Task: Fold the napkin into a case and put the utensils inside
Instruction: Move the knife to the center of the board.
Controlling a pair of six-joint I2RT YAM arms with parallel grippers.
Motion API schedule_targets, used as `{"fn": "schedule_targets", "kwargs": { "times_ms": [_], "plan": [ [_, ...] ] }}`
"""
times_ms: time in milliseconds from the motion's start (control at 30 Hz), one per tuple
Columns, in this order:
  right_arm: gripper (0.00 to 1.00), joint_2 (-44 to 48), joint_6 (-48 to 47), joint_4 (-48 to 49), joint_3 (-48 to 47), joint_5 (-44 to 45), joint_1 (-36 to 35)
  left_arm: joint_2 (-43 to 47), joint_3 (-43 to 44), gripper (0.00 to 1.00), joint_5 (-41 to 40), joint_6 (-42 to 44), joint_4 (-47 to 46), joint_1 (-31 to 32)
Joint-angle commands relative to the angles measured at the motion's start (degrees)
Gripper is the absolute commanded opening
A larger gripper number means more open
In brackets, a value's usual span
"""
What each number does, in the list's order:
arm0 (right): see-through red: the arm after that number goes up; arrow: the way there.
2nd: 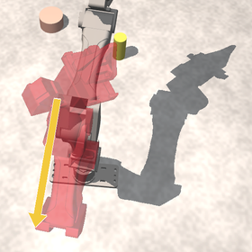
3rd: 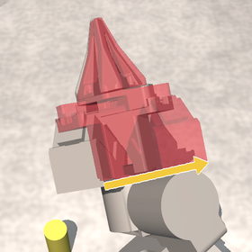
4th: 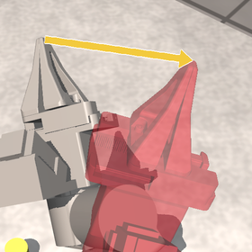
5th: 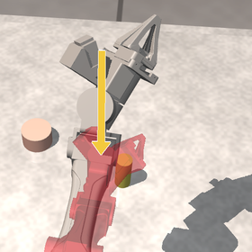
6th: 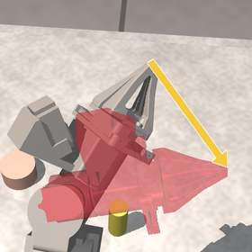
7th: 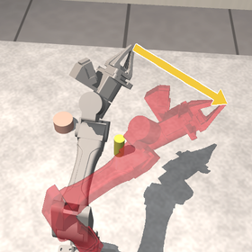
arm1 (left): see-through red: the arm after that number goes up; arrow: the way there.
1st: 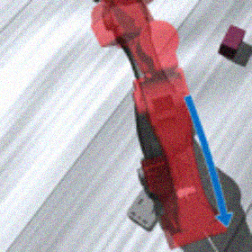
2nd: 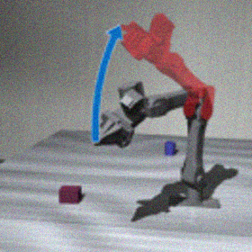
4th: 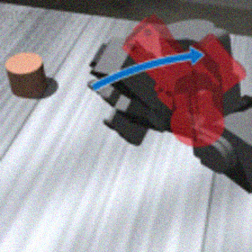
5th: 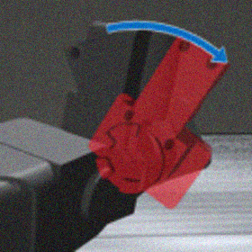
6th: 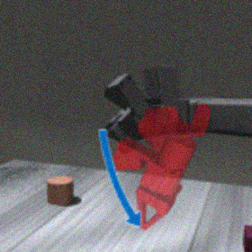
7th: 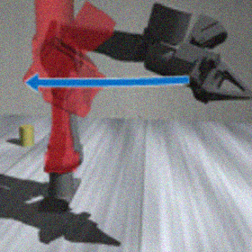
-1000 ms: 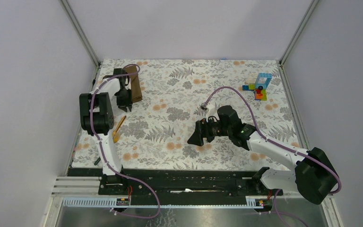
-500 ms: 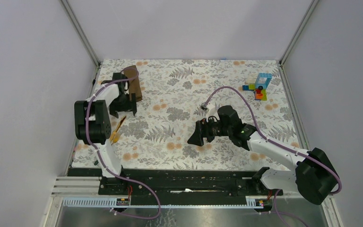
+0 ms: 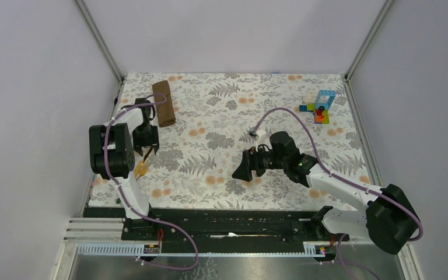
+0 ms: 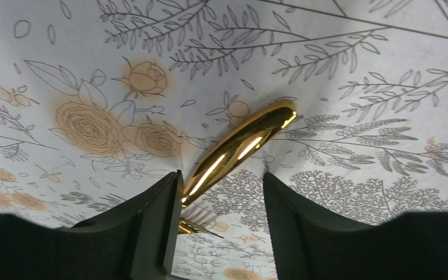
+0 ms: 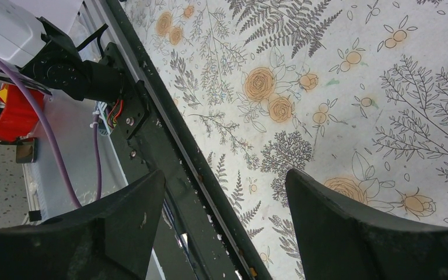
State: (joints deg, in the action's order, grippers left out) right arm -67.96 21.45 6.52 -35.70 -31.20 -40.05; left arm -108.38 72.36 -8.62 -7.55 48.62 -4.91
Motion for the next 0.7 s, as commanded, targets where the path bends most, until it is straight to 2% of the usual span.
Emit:
{"fn": "schedule_targets", "kwargs": {
  "times_ms": [0, 200, 367, 667],
  "plan": [
    [0.82, 1.78, -0.13, 1.68, 0.26, -1.49, 0.3, -3.46, 0.51, 0.55, -2.72, 1.14, -2.64, -1.62],
    [0.82, 1.5, -0.24, 1.74, 0.19, -1.36, 0.33, -5.06, 1.56, 0.44, -0.7, 2.79, -4.24, -3.38],
    [0.82, 0.69, -0.11, 1.74, -0.19, -1.0, 0.35, -7.9, 3.28, 0.4, 0.49, 4.04, -5.62, -4.28],
    [0.82, -0.35, 0.23, 1.74, -0.59, -0.18, 0.32, -12.25, 9.33, 0.28, 2.84, 4.95, -5.61, -5.9]
  ]
}}
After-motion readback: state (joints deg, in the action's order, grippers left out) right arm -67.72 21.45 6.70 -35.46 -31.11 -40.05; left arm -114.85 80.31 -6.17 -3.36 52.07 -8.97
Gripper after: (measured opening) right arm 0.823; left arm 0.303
